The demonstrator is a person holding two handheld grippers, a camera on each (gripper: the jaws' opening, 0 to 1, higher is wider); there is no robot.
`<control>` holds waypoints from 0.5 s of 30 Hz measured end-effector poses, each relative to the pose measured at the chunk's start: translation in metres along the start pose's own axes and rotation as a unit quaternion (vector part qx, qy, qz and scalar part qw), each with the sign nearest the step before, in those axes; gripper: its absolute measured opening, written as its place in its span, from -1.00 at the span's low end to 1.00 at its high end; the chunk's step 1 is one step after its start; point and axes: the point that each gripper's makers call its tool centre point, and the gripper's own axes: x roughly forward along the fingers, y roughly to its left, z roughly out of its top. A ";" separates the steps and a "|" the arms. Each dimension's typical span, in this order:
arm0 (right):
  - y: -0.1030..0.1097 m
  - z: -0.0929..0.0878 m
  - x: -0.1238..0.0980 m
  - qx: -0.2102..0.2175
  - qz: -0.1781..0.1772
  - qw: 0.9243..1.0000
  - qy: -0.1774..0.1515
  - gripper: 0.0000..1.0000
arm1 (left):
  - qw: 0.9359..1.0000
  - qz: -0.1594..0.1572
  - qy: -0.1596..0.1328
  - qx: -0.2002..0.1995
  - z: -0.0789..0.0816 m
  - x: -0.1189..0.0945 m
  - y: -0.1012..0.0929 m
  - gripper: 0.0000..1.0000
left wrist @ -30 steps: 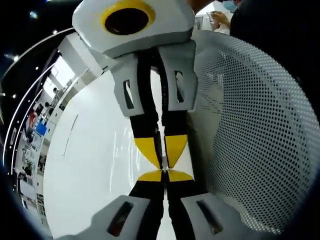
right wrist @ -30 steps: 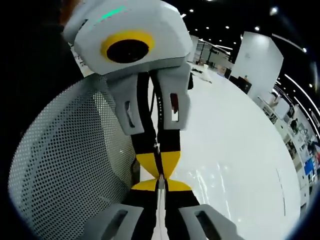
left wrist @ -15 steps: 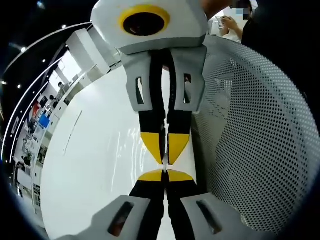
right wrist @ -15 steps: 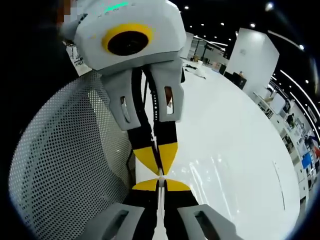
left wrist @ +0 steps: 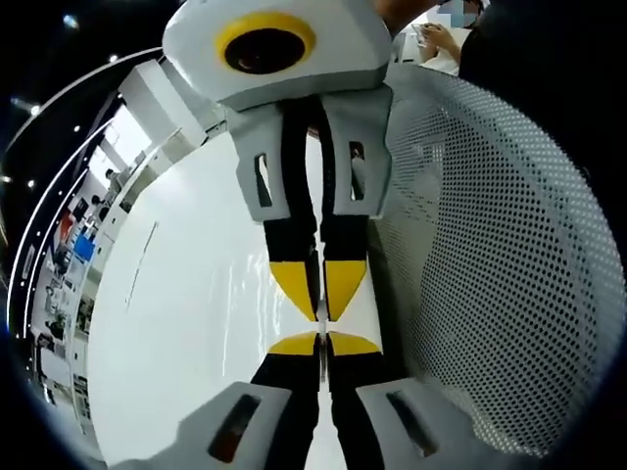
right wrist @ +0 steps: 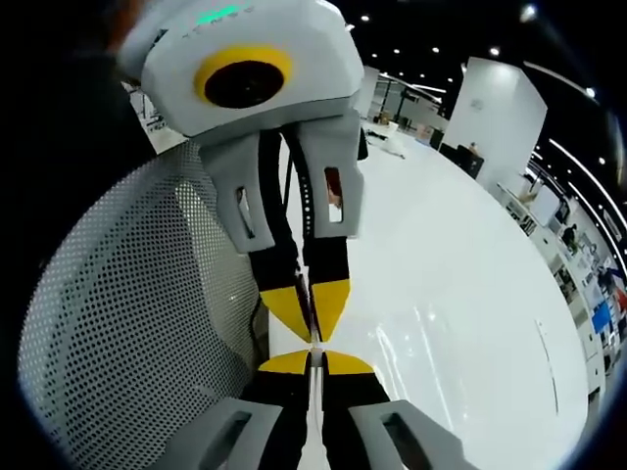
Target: Open the resealable bag by pulling the two sides of the seal apart until the entire bag opening is separated and visibly accessible.
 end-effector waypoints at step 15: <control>-0.001 -0.002 0.001 -0.012 0.005 1.000 0.009 -1.00 | 1.000 0.012 0.000 -0.007 0.003 0.004 0.001 -1.00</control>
